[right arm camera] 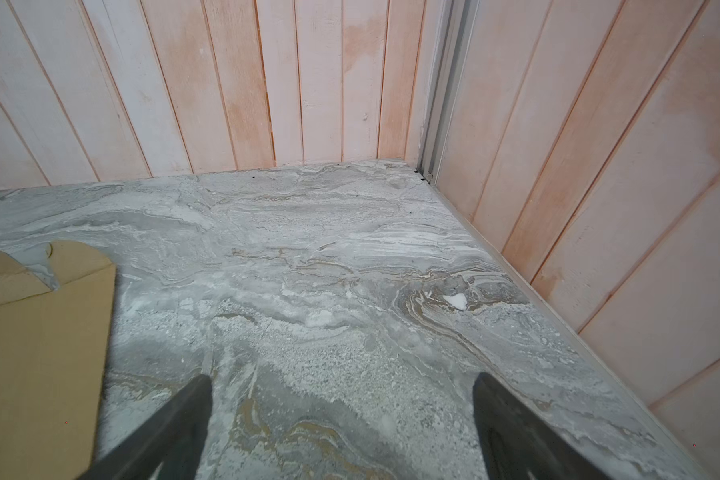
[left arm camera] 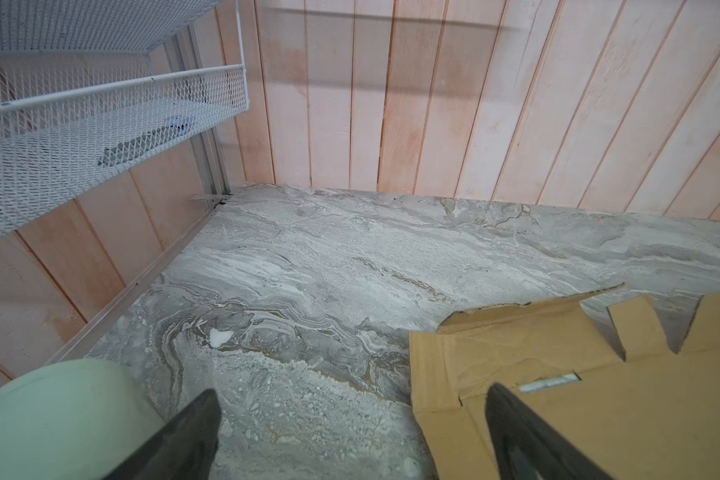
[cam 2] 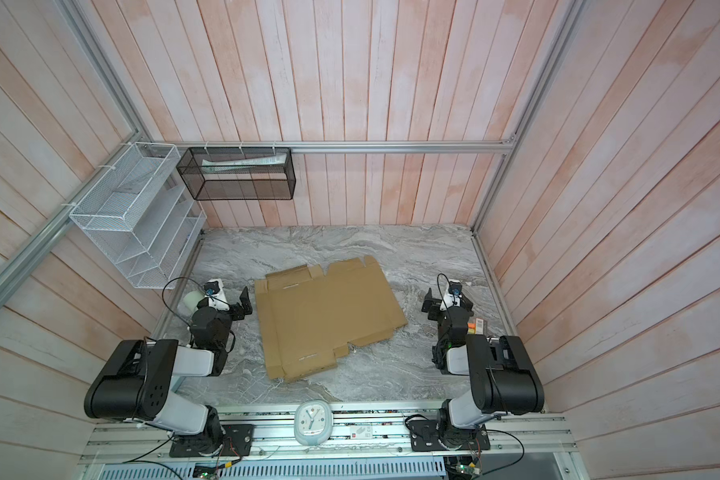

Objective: Fold the paper box

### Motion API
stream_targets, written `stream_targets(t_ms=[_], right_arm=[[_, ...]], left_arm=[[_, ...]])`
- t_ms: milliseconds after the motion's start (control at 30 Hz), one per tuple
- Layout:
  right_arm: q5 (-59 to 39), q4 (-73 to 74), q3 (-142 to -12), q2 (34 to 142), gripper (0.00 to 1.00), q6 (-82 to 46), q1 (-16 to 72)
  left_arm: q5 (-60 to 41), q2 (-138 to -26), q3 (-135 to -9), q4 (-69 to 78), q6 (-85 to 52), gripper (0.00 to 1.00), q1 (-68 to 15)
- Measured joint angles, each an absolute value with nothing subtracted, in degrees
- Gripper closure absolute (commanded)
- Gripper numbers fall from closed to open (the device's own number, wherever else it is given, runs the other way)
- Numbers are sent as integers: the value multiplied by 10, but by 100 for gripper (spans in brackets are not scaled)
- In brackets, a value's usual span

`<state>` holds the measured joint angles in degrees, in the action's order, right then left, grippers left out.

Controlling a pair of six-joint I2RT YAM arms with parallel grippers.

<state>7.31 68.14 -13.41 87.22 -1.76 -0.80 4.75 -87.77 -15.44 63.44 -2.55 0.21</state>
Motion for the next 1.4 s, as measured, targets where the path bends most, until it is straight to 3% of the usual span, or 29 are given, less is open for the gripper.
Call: stream_targets(t_ms=[1400], right_arm=[[65,681,-134,872,2,-19,-9]], left_arm=[[48,-878,-154,634,-25,0,2]])
